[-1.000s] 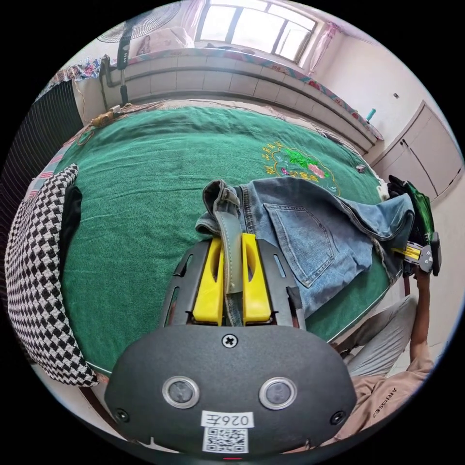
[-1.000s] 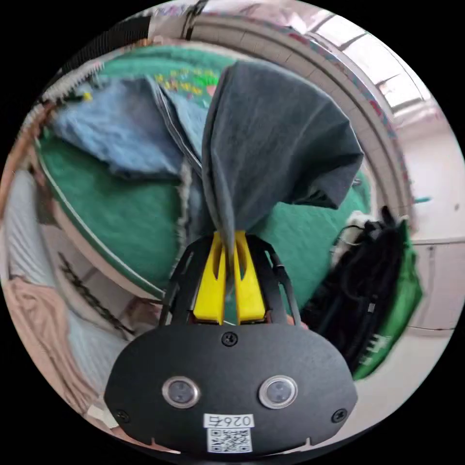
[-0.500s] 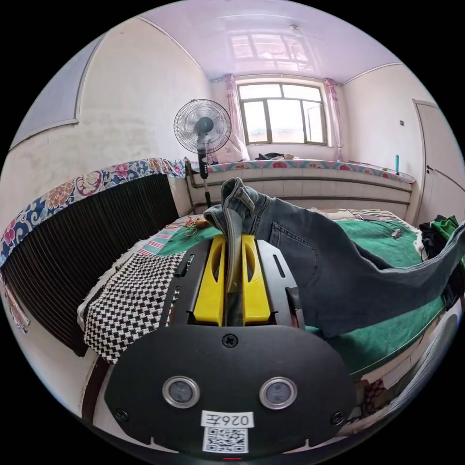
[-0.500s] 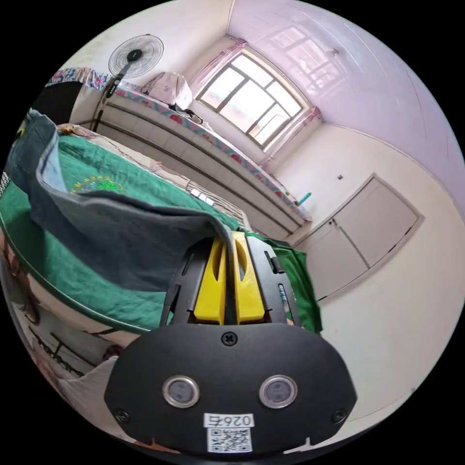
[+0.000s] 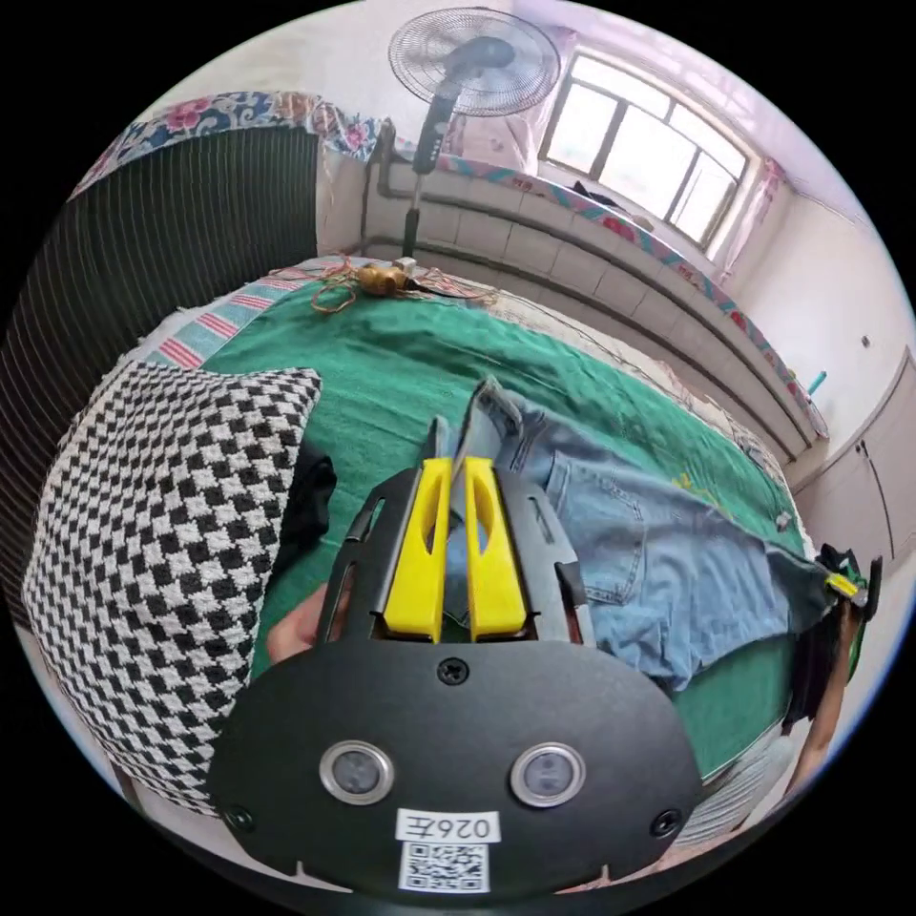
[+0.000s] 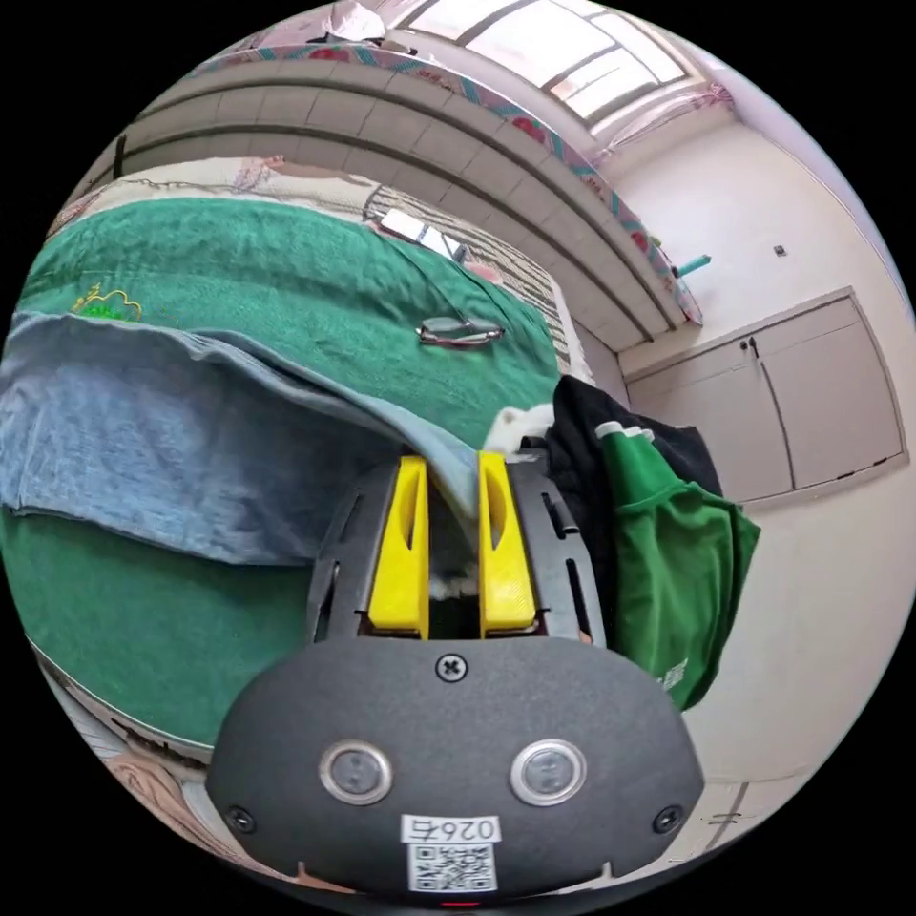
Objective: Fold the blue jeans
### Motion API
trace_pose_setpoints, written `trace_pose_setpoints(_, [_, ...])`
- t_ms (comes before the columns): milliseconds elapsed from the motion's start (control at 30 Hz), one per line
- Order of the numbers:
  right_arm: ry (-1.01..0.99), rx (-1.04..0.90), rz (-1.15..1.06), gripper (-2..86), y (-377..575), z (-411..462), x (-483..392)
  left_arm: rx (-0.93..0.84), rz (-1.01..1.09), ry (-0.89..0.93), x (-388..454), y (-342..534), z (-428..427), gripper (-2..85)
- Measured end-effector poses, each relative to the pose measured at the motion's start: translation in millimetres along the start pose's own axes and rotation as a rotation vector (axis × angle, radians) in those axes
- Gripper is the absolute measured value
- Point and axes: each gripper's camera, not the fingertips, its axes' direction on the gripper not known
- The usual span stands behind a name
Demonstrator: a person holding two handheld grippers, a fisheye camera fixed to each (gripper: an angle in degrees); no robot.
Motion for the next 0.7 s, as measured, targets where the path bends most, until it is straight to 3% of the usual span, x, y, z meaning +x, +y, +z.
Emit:
trace_pose_setpoints(133, [0.05,0.223,-0.011,-0.8,15,-17,-21,0.027,0.104,0.043,21,-12,-3,-0.7])
trace_pose_setpoints(300, [-0.076,0.388,-0.168,-1.4,8,-17,-68,-0.016,0.536,0.047,146,-12,33,-0.5])
trace_pose_setpoints(500, [-0.242,0.322,-0.489,-1.4,-41,12,-134,-0.021,1.013,-0.009,277,5,78,4.4])
trace_pose_setpoints(700, [-0.303,0.349,-0.66,1.3,-88,15,-172,-0.092,1.278,0.058,345,16,102,12.4])
